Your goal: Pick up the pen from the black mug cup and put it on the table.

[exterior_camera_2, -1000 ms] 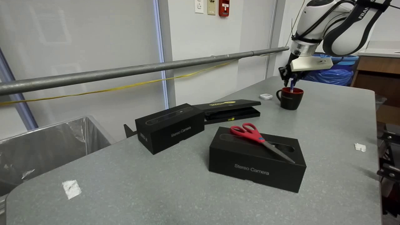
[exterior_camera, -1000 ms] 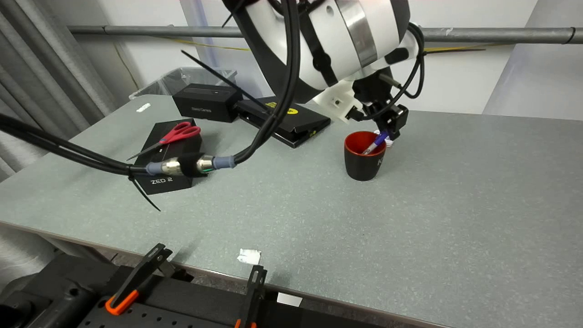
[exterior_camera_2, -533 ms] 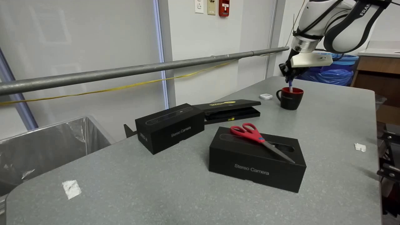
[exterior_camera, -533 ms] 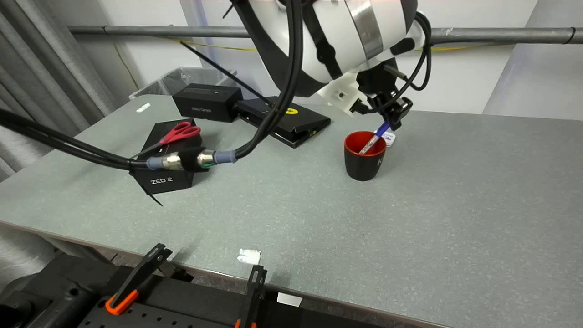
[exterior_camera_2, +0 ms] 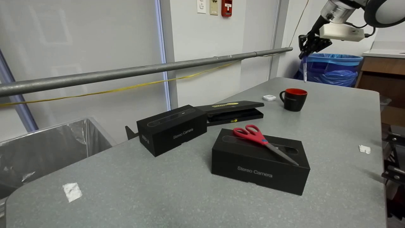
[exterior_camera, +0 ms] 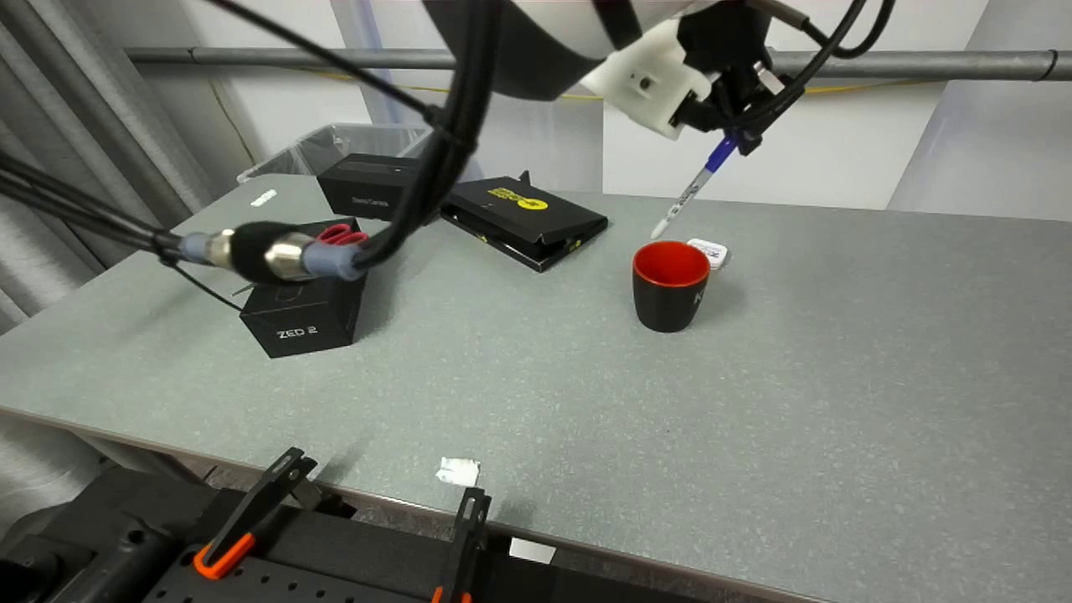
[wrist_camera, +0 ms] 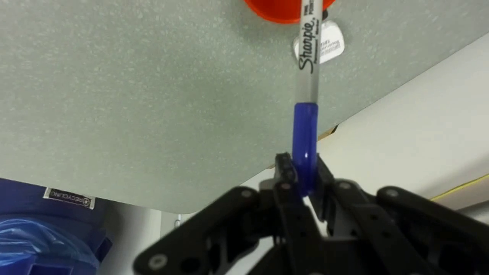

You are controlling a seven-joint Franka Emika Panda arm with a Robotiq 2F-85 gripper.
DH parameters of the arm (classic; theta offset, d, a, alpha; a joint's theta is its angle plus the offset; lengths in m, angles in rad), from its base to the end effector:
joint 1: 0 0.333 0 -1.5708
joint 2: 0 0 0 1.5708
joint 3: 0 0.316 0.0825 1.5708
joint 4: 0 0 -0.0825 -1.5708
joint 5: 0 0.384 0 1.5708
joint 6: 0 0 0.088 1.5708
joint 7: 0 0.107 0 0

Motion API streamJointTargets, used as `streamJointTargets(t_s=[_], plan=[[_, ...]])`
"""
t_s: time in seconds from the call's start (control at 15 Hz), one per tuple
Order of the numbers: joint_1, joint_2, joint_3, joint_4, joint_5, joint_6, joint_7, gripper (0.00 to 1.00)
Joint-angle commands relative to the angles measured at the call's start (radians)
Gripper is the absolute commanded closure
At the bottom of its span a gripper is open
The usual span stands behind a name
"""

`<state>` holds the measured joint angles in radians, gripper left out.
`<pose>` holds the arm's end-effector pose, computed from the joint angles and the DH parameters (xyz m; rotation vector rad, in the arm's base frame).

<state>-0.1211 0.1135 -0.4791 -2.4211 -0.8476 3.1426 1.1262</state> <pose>0.4614 -0.2350 0.3178 2.6000 -1.1911 0.8933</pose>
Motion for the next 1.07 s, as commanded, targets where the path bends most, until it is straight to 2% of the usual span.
streamJointTargets(t_s=[0.0,0.2,0.4,0.67,0.87,0.93,1.0], plan=[[0.008,-0.092,0.072,-0.166,0.043,0.018,-0.127,0.97],[0.048,-0.043,0.151,-0.218,0.075,0.011,-0.179,0.97],[0.065,0.039,0.251,-0.216,0.125,-0.024,-0.227,0.97],[-0.025,0.159,0.446,-0.173,0.276,-0.049,-0.341,0.97],[-0.057,0.190,0.497,-0.120,0.301,-0.116,-0.379,0.97],[-0.058,0.190,0.498,-0.105,0.297,-0.135,-0.387,0.93],[-0.052,0.186,0.489,-0.093,0.282,-0.148,-0.387,0.61]])
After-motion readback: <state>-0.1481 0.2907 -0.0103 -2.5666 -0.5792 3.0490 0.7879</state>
